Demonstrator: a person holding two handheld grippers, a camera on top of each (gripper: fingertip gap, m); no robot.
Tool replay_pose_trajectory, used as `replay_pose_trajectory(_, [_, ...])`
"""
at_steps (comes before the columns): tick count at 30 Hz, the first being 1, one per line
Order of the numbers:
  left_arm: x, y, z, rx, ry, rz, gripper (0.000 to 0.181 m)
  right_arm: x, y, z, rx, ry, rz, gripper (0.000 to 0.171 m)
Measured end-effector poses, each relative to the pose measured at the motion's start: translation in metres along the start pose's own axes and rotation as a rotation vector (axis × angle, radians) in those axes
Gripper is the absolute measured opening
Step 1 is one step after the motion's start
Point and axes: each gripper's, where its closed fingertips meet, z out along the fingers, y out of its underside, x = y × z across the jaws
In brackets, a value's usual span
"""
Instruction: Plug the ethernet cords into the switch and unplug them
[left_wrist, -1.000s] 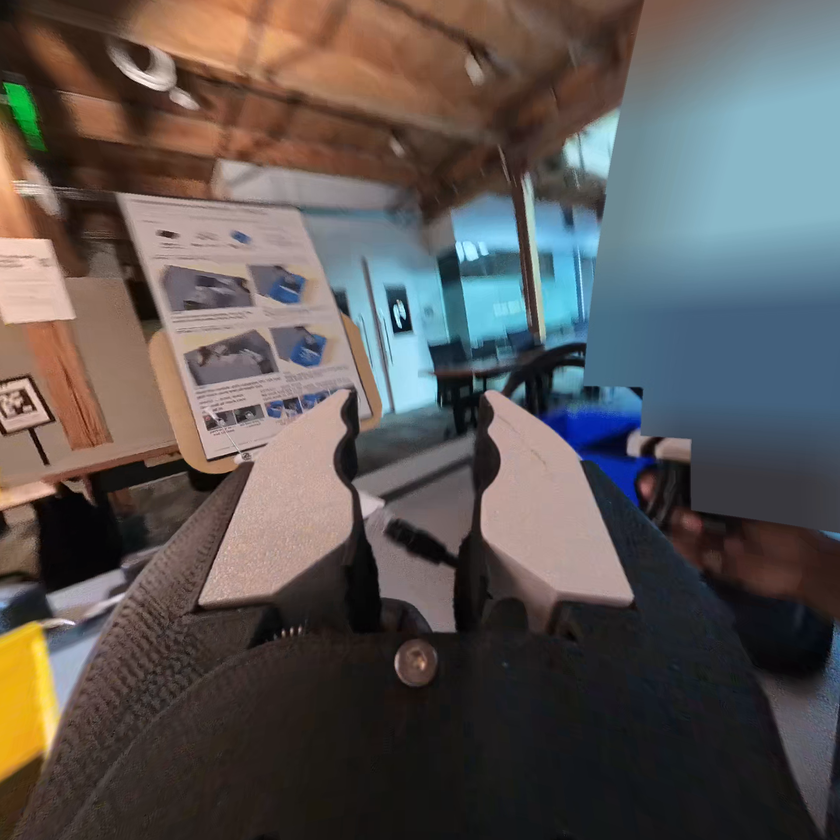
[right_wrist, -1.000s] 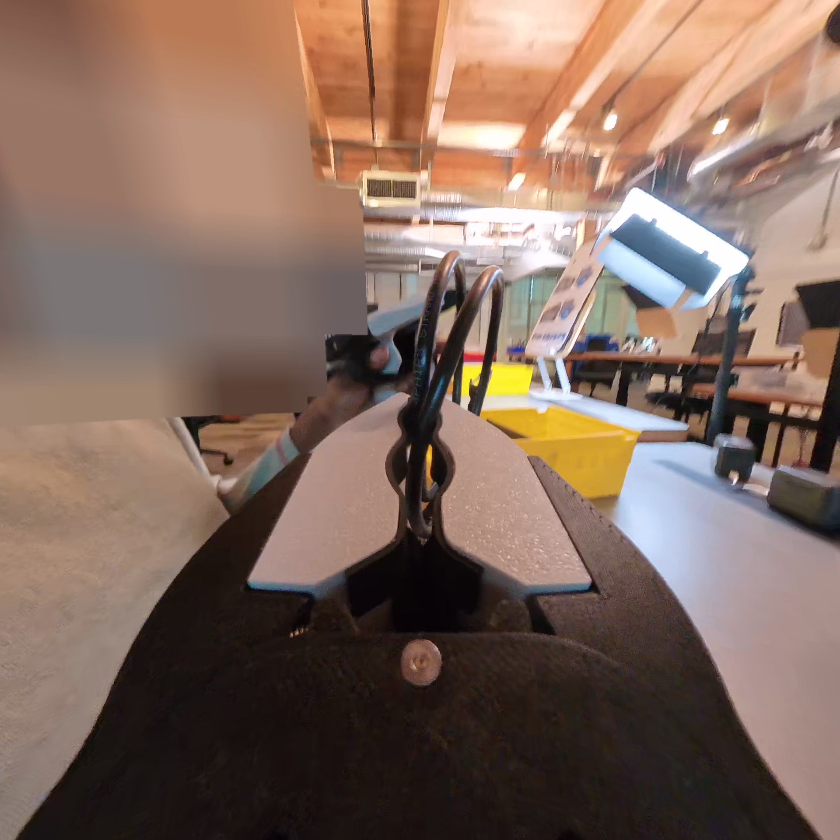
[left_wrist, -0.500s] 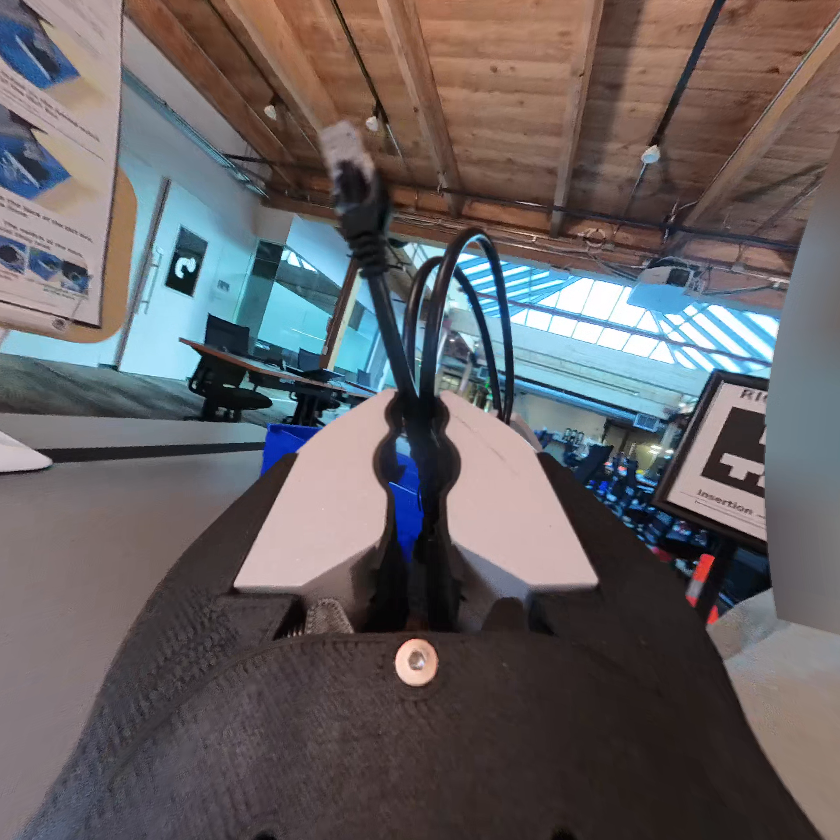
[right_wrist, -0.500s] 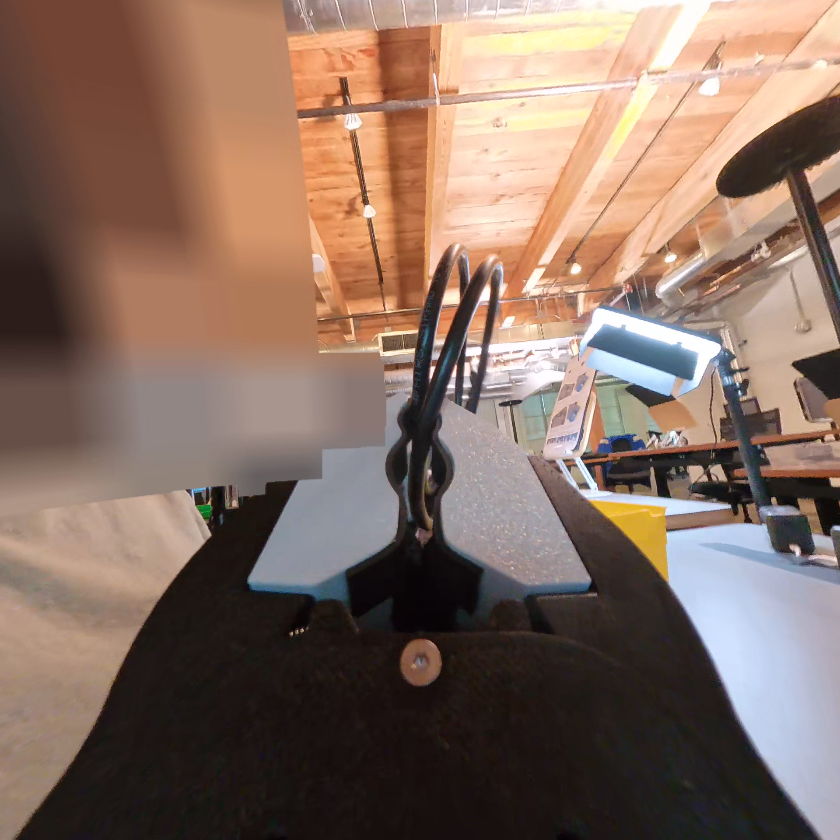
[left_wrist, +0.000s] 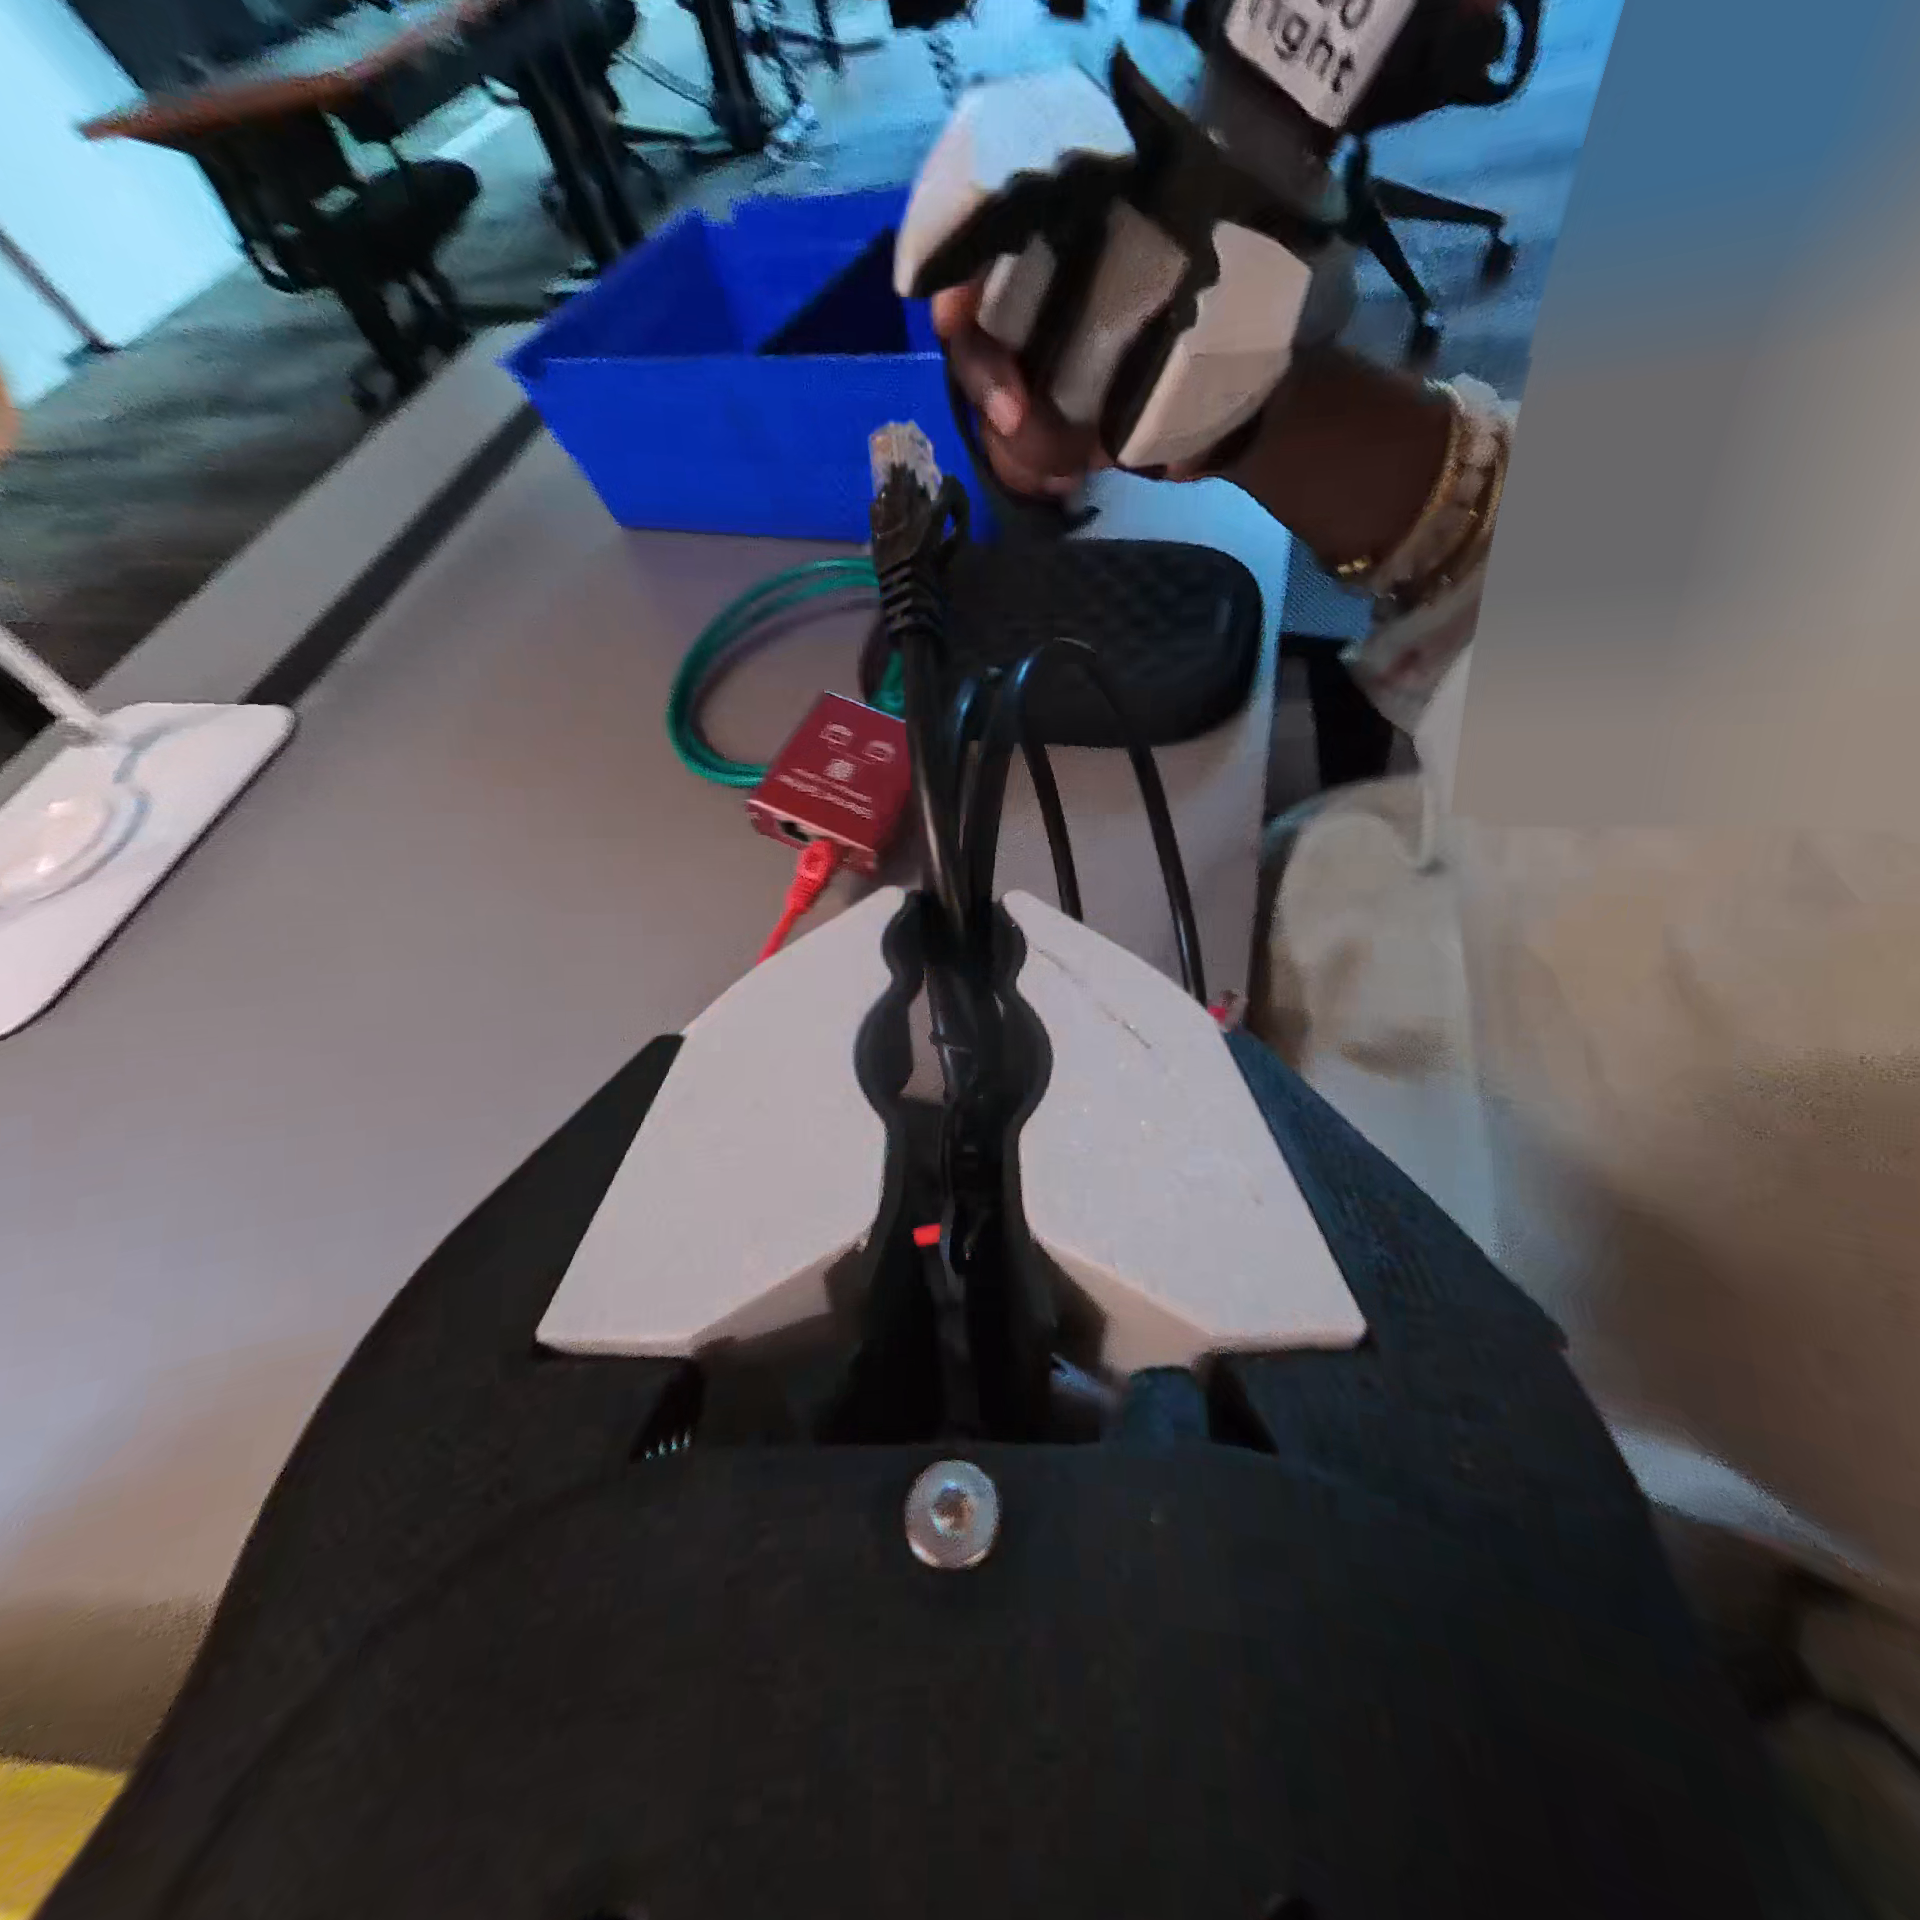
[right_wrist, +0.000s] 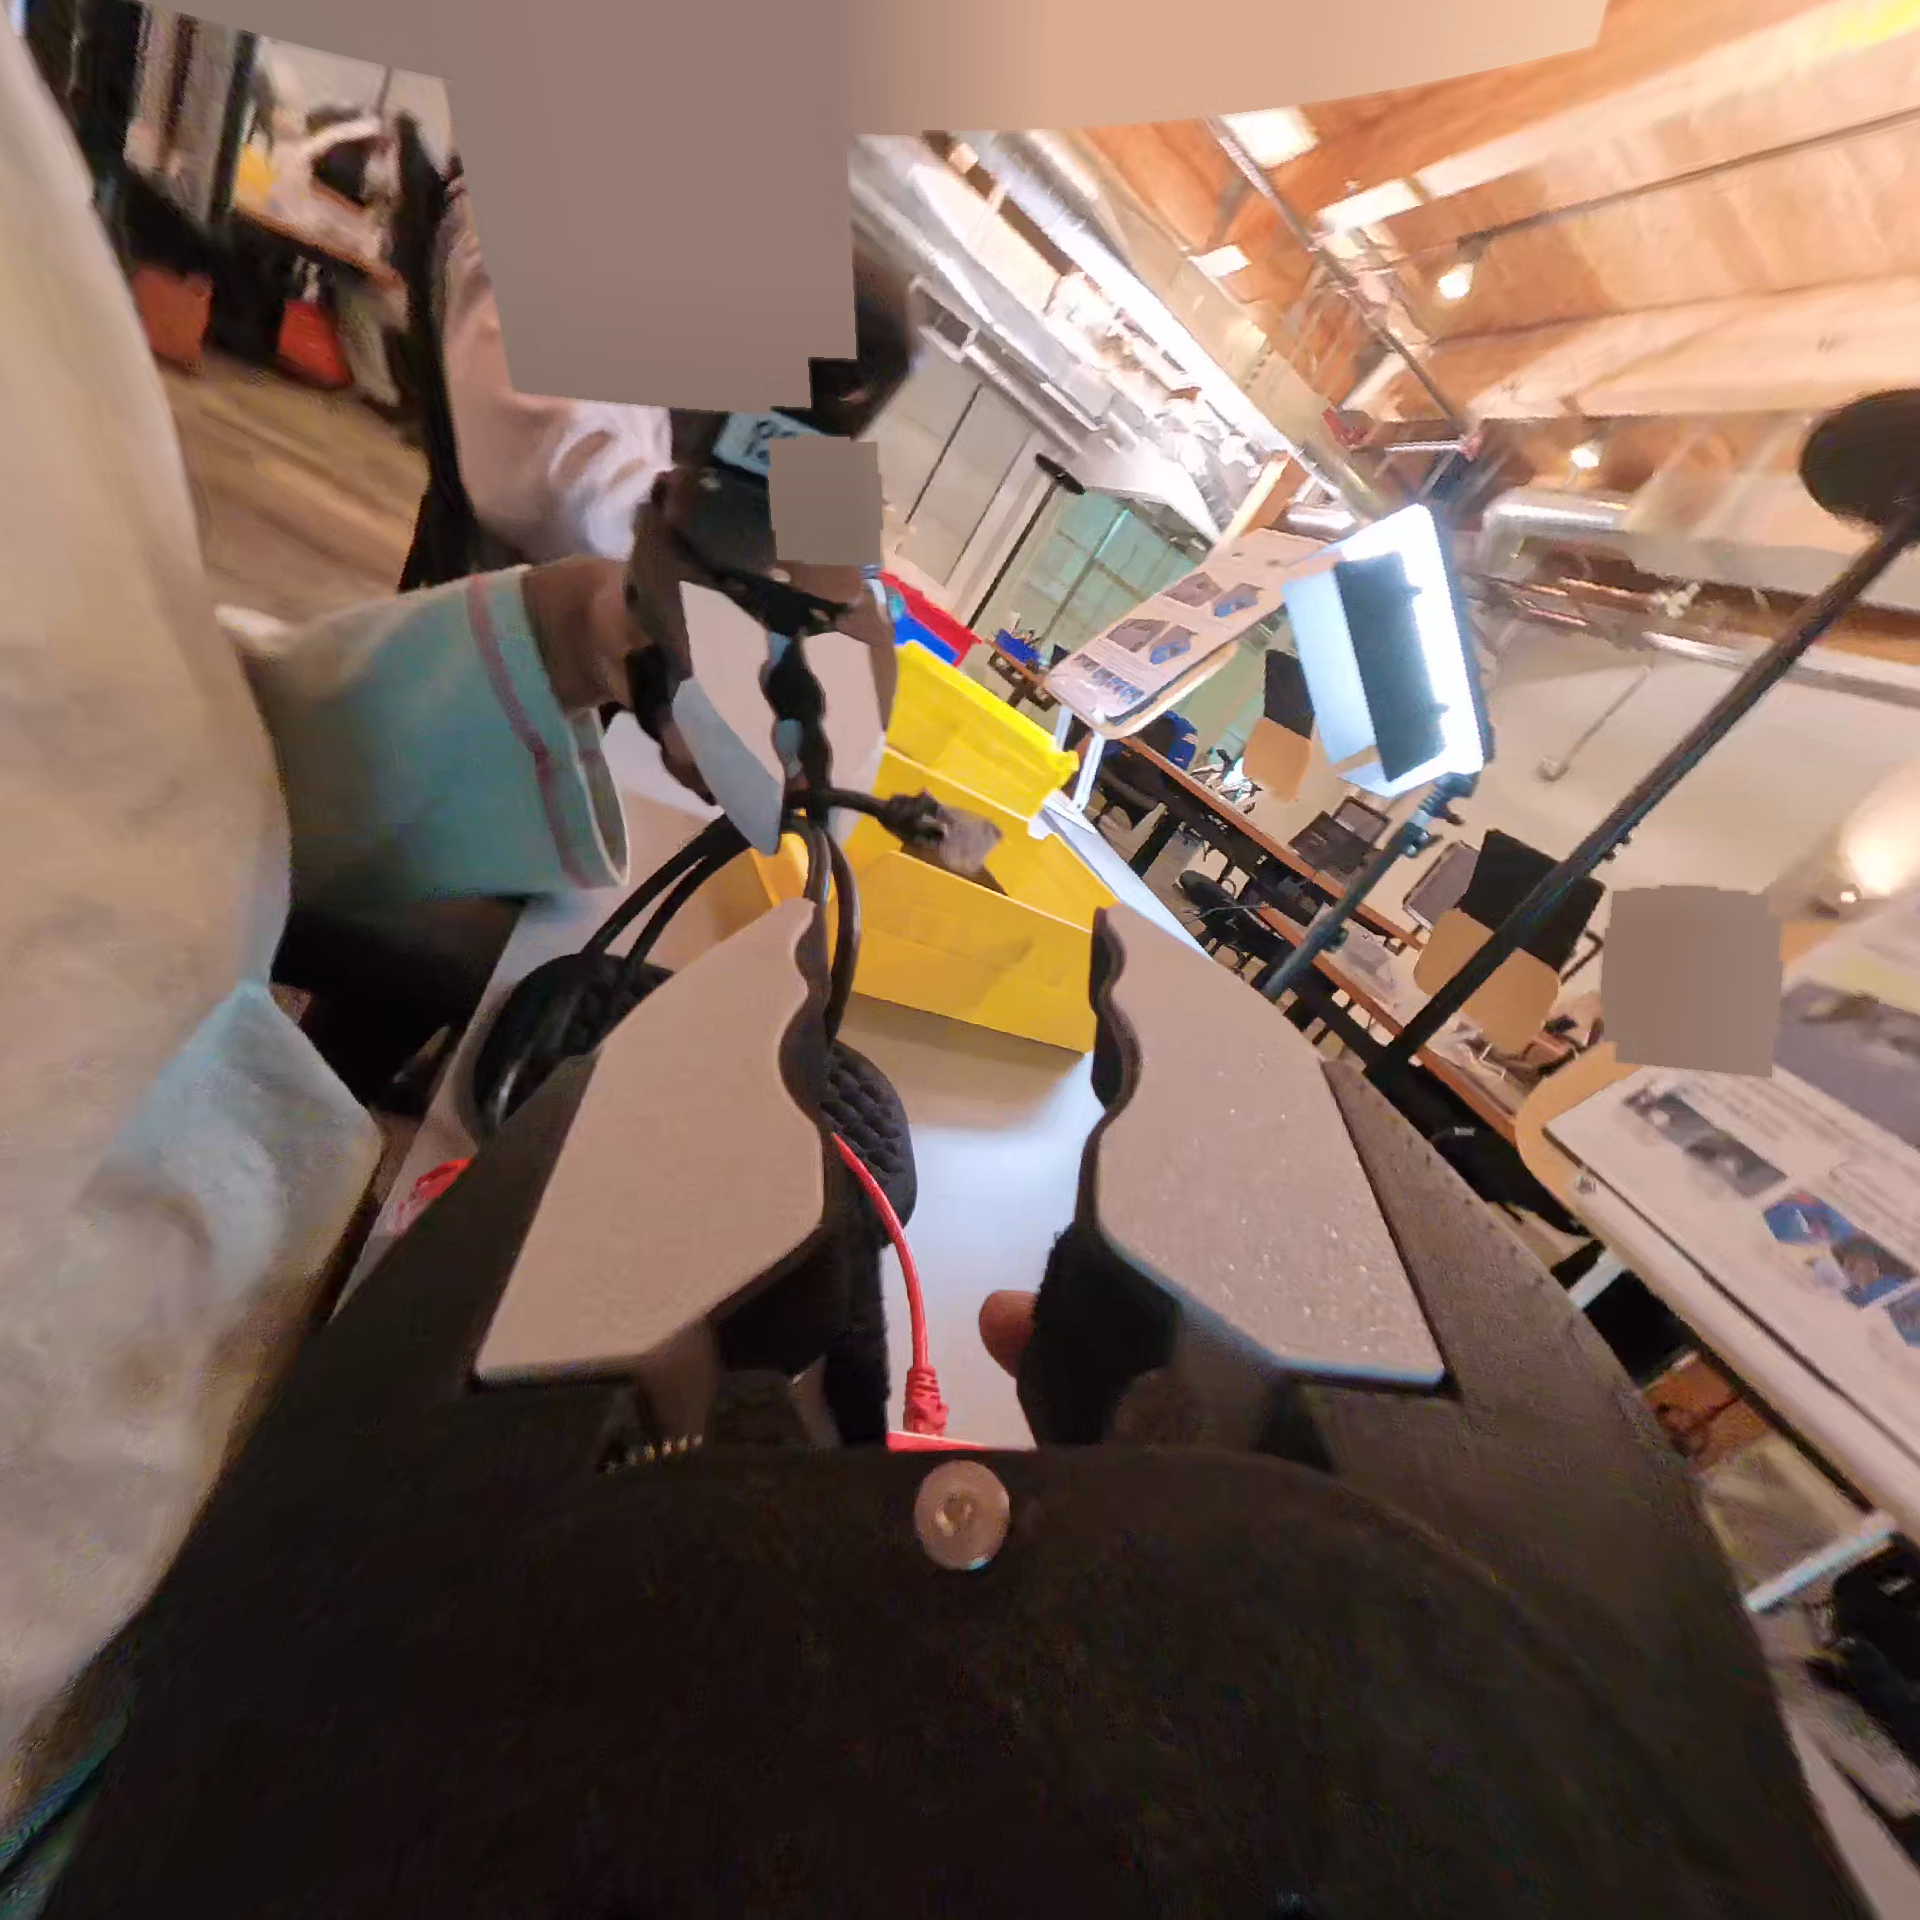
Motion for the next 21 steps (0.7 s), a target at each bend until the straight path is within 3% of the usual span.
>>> replay_pose_trajectory(5, [0.016, 0.002, 0.018, -0.016, 0.105, 0.017, 0.012, -0.024, 0.011, 0.016, -0.107, -0.076, -0.151, 0.040])
replay_pose_trajectory(13, [0.031, 0.004, 0.025, -0.015, 0.209, 0.030, 0.012, -0.029, 0.007, 0.012, -0.100, -0.081, -0.292, 0.024])
replay_pose_trajectory(19, [0.025, 0.003, 0.026, 0.018, 0.149, 0.118, 0.013, -0.036, 0.009, 0.008, -0.131, -0.144, -0.235, 0.014])
replay_pose_trajectory(21, [0.013, -0.007, 0.028, 0.080, 0.038, 0.192, 0.027, -0.033, 0.011, 0.008, -0.115, -0.133, -0.163, 0.013])
